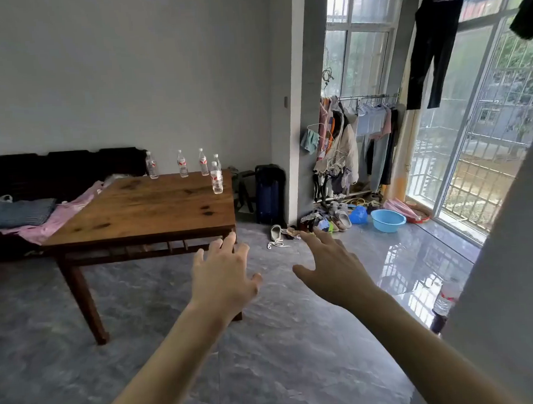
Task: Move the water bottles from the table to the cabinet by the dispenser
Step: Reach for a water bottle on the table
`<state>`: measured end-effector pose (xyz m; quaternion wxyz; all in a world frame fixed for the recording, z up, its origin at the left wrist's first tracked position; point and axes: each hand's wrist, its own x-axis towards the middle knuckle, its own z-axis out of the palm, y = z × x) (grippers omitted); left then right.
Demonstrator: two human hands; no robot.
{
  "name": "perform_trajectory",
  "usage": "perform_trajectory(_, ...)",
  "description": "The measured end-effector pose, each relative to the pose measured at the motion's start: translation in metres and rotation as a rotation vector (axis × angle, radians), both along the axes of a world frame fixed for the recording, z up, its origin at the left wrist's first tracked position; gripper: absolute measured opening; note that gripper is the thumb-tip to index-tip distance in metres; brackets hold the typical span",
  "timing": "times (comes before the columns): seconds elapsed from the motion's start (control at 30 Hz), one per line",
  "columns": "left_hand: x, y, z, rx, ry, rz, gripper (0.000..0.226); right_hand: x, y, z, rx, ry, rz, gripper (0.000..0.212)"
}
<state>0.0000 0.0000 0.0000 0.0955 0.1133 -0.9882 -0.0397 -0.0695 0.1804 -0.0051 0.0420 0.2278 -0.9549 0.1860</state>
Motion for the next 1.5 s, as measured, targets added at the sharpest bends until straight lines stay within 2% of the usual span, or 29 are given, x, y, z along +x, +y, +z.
perform_trajectory(0.4, -0.128, -0.149, -0.001, -0.006, 0.097, 0.026, 0.066, -0.145, -0.143, 0.002, 0.076, 0.016, 0.024, 0.073)
perform_trajectory(0.73, -0.217, -0.217, -0.019, 0.021, 0.040, 0.002, 0.069, -0.234, -0.214, -0.010, 0.062, -0.009, 0.000, 0.072)
perform_trajectory(1.07, -0.327, -0.226, -0.032, -0.008, 0.012, -0.026, 0.069, -0.342, -0.215, -0.028, 0.031, -0.022, -0.023, 0.064)
perform_trajectory(1.5, -0.567, -0.190, -0.023, -0.016, 0.031, -0.029, 0.068, -0.574, -0.177, -0.022, 0.037, -0.001, -0.043, 0.065)
